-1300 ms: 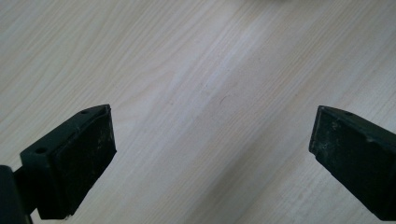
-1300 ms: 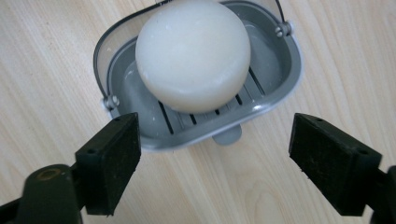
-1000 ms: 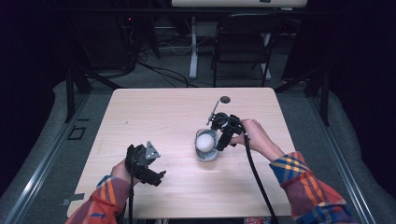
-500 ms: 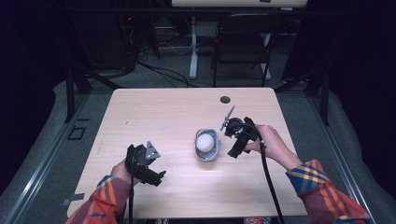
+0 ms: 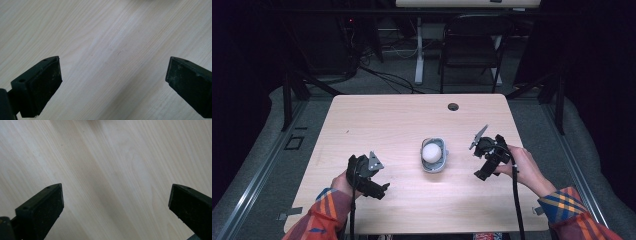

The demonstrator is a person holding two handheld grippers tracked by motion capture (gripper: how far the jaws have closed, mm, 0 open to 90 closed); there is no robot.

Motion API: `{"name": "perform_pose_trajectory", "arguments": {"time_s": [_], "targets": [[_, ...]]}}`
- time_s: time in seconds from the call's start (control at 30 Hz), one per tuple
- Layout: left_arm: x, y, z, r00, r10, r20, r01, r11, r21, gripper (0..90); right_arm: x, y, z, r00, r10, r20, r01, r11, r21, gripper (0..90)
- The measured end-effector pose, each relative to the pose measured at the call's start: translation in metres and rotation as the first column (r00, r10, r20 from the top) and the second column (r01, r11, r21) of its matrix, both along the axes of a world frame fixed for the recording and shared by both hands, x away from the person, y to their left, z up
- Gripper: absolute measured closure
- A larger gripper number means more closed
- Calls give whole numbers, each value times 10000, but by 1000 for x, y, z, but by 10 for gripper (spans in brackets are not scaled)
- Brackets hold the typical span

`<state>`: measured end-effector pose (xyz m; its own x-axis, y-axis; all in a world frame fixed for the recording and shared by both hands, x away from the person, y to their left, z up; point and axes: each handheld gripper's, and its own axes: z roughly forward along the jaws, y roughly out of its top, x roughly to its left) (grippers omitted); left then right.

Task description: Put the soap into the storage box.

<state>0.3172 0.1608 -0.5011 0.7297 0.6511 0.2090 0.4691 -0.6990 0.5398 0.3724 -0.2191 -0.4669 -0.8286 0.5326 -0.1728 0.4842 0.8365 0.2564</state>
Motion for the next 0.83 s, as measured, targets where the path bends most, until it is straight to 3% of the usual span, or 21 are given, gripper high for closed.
{"name": "perform_pose_trajectory", "arguments": {"time_s": [0.2, 0.23, 0.47, 0.6, 0.83], "targets": [[0, 0, 0, 10000, -8, -17, 8, 10000, 45, 4, -14, -18, -19, 9994, -305, -188, 305, 9995, -34, 0], [0, 0, 0, 10000, 3, -22, -3, 10000, 41, 4, -19, -23, -25, 9991, -283, -324, 272, 9991, -323, 0], [0, -1, 0, 9999, -76, -77, 76, 9999, 69, 4, -33, -38, -50, 9955, -793, -511, 791, 9968, -69, 0], [-1, -1, 0, 9999, -112, -47, 112, 9999, 31, 4, -35, -42, -58, 9940, -941, -561, 921, 9951, -368, 0], [0, -2, 0, 10000, -91, -30, 91, 9999, 71, 4, -32, -44, -60, 9922, -1060, -663, 1034, 9938, -420, 0]]}}
